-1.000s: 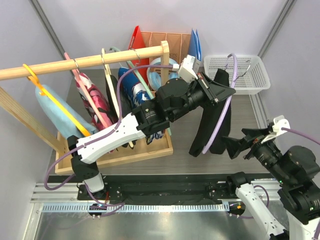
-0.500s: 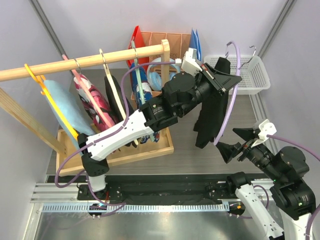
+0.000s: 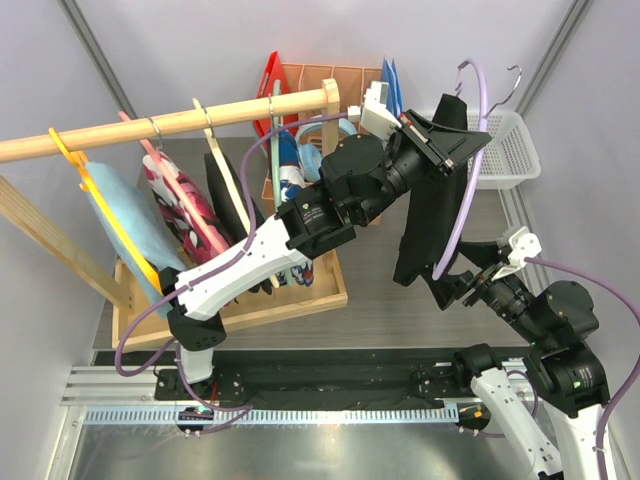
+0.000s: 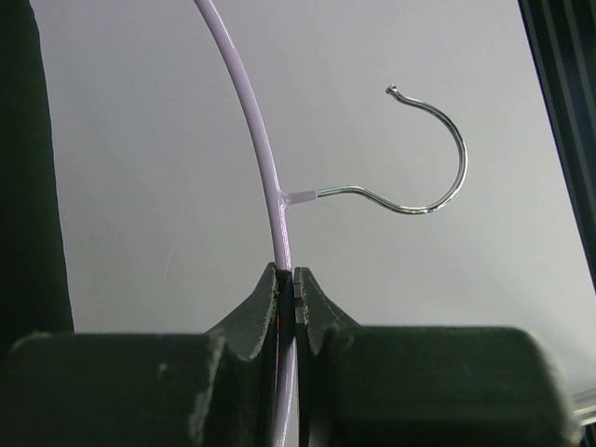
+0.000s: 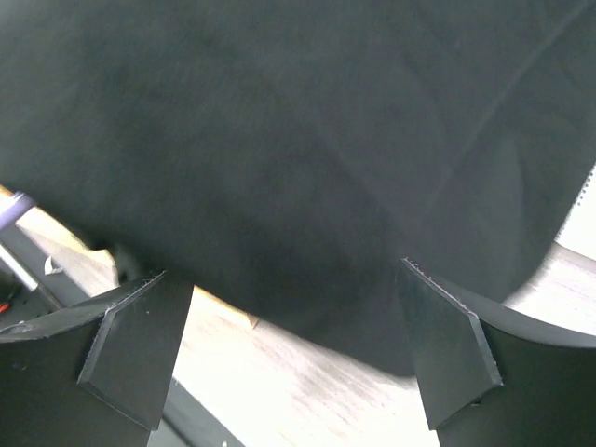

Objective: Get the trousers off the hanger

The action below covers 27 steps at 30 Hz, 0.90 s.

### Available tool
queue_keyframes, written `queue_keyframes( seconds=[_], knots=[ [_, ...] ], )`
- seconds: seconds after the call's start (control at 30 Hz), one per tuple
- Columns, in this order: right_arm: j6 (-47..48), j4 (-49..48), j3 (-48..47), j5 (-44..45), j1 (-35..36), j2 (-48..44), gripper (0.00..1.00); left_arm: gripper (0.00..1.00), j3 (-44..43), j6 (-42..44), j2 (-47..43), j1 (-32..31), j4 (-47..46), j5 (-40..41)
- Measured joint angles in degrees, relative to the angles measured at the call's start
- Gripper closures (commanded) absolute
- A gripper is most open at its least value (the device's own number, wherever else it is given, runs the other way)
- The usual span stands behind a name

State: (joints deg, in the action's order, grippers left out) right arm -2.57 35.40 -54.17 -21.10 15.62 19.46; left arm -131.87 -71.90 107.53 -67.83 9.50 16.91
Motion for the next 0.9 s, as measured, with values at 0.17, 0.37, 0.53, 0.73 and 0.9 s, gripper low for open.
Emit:
queue_keyframes(
  seconds=[0.17, 0.37, 0.53, 0.73, 0.9],
  knots=[
    [-0.6, -2.5, 0.8, 4.6, 0.0, 0.0, 0.09, 1.00, 0.0, -0.9, 0.0, 0.0, 0.0, -0.4],
    [-0.6, -4.7, 1.3, 14.6, 0.0, -0.7, 0.15, 1.00, 0.0, -1.5, 0.0, 0.0, 0.0, -0.5],
    [-0.7, -7.7, 2.5, 19.3, 0.0, -3.1, 0.16, 1.00, 0.0, -1.7, 0.0, 0.0, 0.0, -0.6],
    [-0.8, -11.1, 2.5, 21.3, 0.0, -3.2, 0.16, 1.00, 0.0, -1.8, 0.0, 0.0, 0.1, -0.6],
    [-0.8, -11.6, 2.8, 18.3, 0.0, -3.3, 0.11, 1.00, 0.0, -1.8, 0.0, 0.0, 0.2, -0.6]
  ],
)
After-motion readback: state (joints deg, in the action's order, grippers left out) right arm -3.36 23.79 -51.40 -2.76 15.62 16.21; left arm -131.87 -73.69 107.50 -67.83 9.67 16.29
